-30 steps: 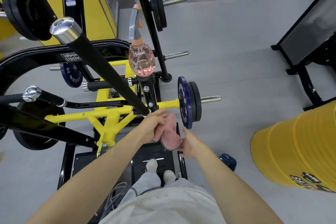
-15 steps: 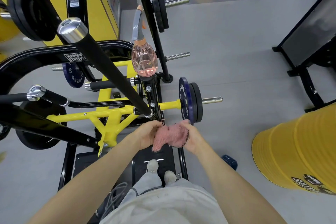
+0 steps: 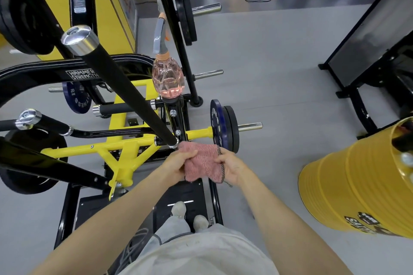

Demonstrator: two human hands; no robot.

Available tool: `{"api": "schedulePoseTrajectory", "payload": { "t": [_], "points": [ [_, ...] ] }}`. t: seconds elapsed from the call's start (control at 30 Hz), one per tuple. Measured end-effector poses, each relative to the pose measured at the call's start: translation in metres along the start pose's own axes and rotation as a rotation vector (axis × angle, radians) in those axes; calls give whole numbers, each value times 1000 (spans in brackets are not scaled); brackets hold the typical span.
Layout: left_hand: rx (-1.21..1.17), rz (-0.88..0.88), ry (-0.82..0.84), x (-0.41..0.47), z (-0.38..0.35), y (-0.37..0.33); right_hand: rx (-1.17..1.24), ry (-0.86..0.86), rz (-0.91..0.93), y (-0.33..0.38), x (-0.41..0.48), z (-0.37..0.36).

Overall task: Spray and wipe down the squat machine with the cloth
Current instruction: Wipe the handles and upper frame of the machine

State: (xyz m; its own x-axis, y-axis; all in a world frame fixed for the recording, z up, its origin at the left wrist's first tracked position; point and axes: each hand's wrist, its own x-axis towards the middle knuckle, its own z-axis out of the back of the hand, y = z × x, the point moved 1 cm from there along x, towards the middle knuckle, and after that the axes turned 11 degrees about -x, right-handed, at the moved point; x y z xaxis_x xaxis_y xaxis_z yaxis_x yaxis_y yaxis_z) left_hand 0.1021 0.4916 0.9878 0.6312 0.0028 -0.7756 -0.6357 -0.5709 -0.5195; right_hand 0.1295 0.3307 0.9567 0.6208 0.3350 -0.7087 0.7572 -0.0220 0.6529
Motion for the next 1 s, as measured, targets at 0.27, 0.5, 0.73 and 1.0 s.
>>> {"api": "schedulePoseTrajectory", "payload": {
  "t": [0.27, 0.5, 0.73, 1.0],
  "points": [
    [742, -185, 440, -15, -11, -40, -101, -34, 55, 27, -5, 19],
    [893, -376, 276, -7, -9, -51, -222, -180, 97, 38, -10, 23],
    [683, -325, 139, -5, -5, -52, -145, -62, 84, 43, -4, 31],
    [656, -186, 65, -2, -13, -38, -87, -61, 97, 35, -3, 28]
  ]
}}
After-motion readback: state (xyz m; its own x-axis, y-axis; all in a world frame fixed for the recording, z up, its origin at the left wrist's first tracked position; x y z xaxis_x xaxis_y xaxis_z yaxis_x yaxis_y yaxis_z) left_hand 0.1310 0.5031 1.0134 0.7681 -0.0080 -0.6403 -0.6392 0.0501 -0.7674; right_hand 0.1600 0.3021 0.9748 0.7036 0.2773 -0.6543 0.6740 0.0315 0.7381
